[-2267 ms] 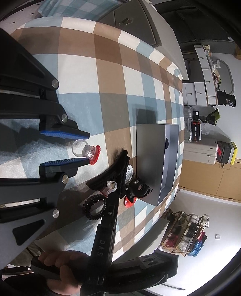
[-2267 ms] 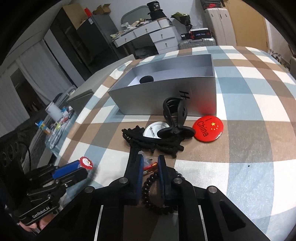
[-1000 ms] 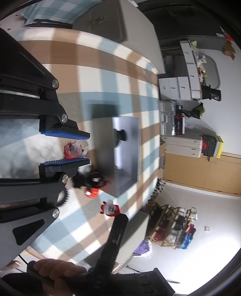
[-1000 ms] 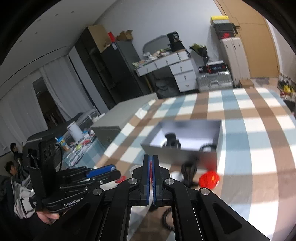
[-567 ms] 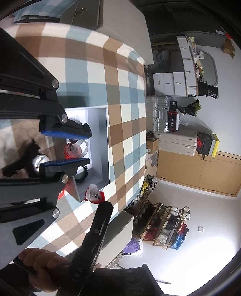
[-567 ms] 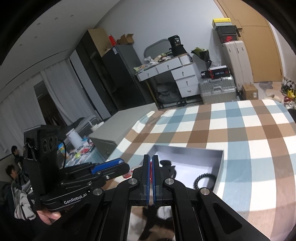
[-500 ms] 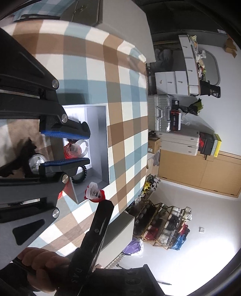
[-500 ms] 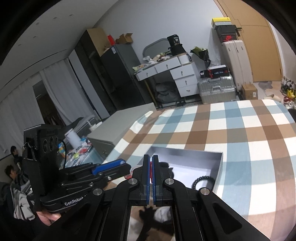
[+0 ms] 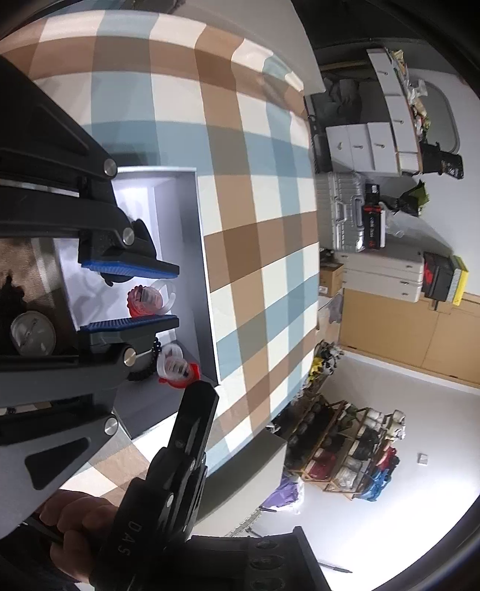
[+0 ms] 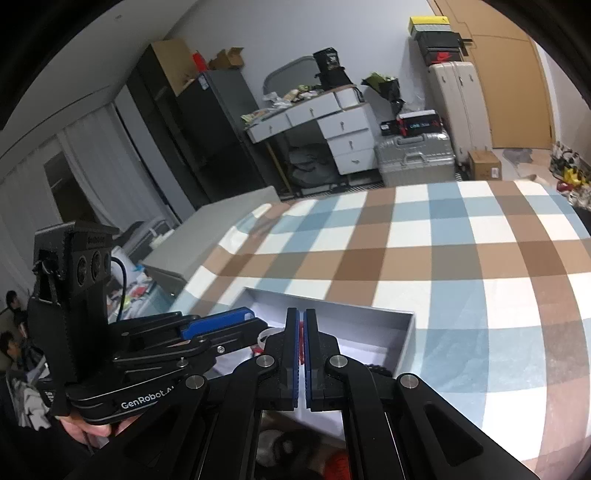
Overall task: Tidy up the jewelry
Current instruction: 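Lower both rings into the silver box and open both tools, then move the right tool to the black coiled hair tie and close on it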
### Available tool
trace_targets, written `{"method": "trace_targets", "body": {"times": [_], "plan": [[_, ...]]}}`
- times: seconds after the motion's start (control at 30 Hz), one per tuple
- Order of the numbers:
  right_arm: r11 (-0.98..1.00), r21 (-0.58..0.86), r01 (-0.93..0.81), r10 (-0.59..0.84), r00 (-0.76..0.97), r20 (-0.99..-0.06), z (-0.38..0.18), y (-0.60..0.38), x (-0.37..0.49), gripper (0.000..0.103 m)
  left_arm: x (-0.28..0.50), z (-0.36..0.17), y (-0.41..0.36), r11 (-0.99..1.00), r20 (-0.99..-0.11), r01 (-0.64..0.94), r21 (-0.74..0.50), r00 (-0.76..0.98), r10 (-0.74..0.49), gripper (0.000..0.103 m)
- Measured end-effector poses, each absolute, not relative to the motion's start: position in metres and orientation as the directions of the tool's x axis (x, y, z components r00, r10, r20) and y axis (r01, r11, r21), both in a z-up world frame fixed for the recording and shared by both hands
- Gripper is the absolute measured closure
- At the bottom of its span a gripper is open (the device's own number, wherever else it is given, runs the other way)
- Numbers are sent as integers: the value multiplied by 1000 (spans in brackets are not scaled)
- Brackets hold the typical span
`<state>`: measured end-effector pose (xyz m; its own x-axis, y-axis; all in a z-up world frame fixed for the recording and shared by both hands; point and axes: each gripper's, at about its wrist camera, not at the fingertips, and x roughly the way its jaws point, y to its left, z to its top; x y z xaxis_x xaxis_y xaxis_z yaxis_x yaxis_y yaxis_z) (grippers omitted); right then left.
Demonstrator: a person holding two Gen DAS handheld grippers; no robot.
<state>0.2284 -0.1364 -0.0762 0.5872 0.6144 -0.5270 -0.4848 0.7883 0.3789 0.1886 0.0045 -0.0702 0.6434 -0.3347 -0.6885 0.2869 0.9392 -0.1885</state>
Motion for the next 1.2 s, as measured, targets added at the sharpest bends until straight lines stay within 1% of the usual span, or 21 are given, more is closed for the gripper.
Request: {"method": "trace_targets", "body": {"times": [0.3, 0.47, 0.6, 0.67, 0.7, 0.73, 0.77, 0.8, 0.83, 0.9, 0.93, 1.0, 1.07, 1.13, 1.17, 1.2], "plan": [[796, 378, -473, 604, 578, -548, -88, -136, 238, 101, 201, -78, 1, 932, -709, 301, -201, 612, -350, 88], [801, 386, -458, 598, 577, -556, -92, -138, 240, 101, 202, -79, 1, 924, -702, 309, -226, 606, -375, 88], [794, 387, -470, 608, 580, -542, -88, -138, 238, 98, 201, -77, 2, 914, -691, 323, -245, 603, -398, 88], [791, 385, -476, 611, 591, -526, -84, -141, 236, 98, 199, -75, 1, 918, -687, 324, -229, 614, -389, 86], [787, 388, -480, 617, 592, -519, -82, -142, 234, 98, 199, -74, 0, 917, -688, 329, -224, 613, -388, 83], [785, 390, -481, 619, 596, -512, -79, -143, 233, 98, 198, -74, 0, 916, -687, 335, -220, 613, -389, 75], [788, 388, -479, 616, 604, -505, -77, -145, 230, 94, 197, -73, -1, 919, -687, 333, -211, 618, -381, 70], [790, 388, -475, 613, 612, -500, -75, -146, 228, 88, 195, -72, -1, 926, -686, 323, -194, 630, -363, 57], [788, 393, -473, 615, 617, -491, -72, -149, 225, 85, 193, -71, 0, 932, -681, 313, -185, 643, -351, 52], [787, 402, -469, 617, 631, -471, -68, -154, 220, 72, 187, -69, 5, 936, -668, 295, -191, 660, -344, 52], [788, 402, -466, 614, 645, -456, -64, -158, 214, 68, 184, -69, 7, 936, -666, 289, -203, 660, -348, 51], [794, 399, -459, 605, 664, -440, -60, -162, 207, 56, 179, -70, 10, 941, -664, 271, -202, 669, -335, 51], [797, 403, -450, 598, 678, -427, -57, -168, 197, 46, 173, -69, 13, 948, -659, 250, -196, 682, -316, 50], [798, 403, -447, 596, 682, -424, -56, -171, 188, 45, 168, -68, 16, 951, -653, 239, -198, 691, -309, 44], [801, 399, -446, 592, 686, -423, -56, -171, 184, 45, 164, -67, 17, 951, -649, 234, -201, 696, -308, 42], [804, 394, -445, 589, 689, -423, -56, -172, 181, 42, 161, -66, 18, 950, -646, 235, -203, 697, -311, 41]]}}
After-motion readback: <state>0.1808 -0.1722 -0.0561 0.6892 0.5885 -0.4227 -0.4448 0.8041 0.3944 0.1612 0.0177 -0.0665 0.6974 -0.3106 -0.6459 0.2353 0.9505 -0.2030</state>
